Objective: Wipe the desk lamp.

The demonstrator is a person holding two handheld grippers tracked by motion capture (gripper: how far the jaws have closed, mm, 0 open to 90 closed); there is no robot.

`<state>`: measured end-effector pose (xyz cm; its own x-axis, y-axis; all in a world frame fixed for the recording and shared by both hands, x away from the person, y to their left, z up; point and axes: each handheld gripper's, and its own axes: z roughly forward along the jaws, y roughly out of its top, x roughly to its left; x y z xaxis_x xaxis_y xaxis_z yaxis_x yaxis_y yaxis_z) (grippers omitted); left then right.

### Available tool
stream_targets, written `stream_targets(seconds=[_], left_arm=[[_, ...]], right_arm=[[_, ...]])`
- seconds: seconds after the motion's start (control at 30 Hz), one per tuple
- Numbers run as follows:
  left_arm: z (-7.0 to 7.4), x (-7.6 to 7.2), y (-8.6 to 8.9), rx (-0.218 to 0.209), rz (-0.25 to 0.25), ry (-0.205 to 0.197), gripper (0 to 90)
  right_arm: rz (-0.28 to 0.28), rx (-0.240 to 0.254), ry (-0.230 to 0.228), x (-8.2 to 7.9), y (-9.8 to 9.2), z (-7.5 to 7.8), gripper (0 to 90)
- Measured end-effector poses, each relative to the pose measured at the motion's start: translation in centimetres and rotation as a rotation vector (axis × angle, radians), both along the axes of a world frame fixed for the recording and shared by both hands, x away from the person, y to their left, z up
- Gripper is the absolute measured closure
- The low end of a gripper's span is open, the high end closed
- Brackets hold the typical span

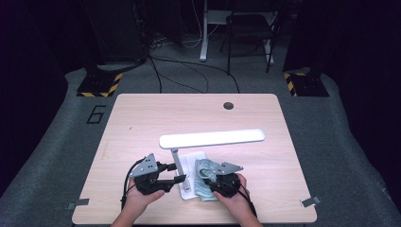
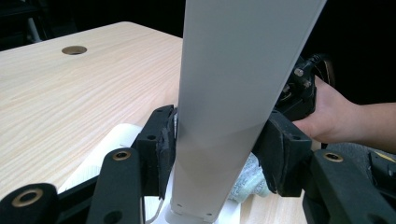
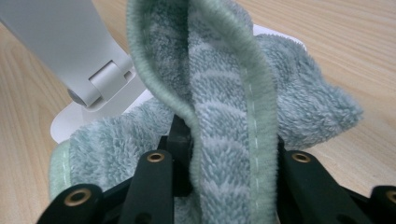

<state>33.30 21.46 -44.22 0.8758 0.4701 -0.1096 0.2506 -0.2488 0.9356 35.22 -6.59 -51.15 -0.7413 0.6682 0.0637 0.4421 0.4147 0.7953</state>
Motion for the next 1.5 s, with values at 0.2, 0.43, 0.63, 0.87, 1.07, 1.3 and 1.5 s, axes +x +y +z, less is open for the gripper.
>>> stream_targets(seconds=[0.2,0.43,0.63,0.87,1.07,1.3,1.5], left_arm=[[0.1,-0.1,-0.2,0.024,0.003,-0.023,51.2],[0.0,0.0,-0.2,0.023,-0.012,-0.019,51.4],[0.0,0.1,-0.7,0.020,0.000,-0.018,50.7],[1.0,-0.5,0.5,-0.010,-0.004,-0.004,48.6],[1.8,-1.2,1.4,-0.015,-0.028,-0.012,58.5],[1.4,-1.0,1.5,0.017,0.032,0.003,62.1],[1.1,-1.0,1.1,0.059,0.080,-0.012,61.6]], right_arm=[[-0.012,0.025,0.003,0.0,-0.1,0.3,71.0],[0.004,0.106,-0.008,-0.3,-0.4,1.9,71.1],[0.026,0.160,-0.023,-1.0,-0.3,3.5,71.0],[0.030,0.234,-0.017,-1.3,-0.8,4.7,70.9],[0.064,0.265,-0.008,-1.1,-0.6,4.9,70.7],[0.111,0.253,0.033,-0.3,1.2,4.3,70.1],[0.101,0.177,0.059,0.5,2.6,2.4,69.3]])
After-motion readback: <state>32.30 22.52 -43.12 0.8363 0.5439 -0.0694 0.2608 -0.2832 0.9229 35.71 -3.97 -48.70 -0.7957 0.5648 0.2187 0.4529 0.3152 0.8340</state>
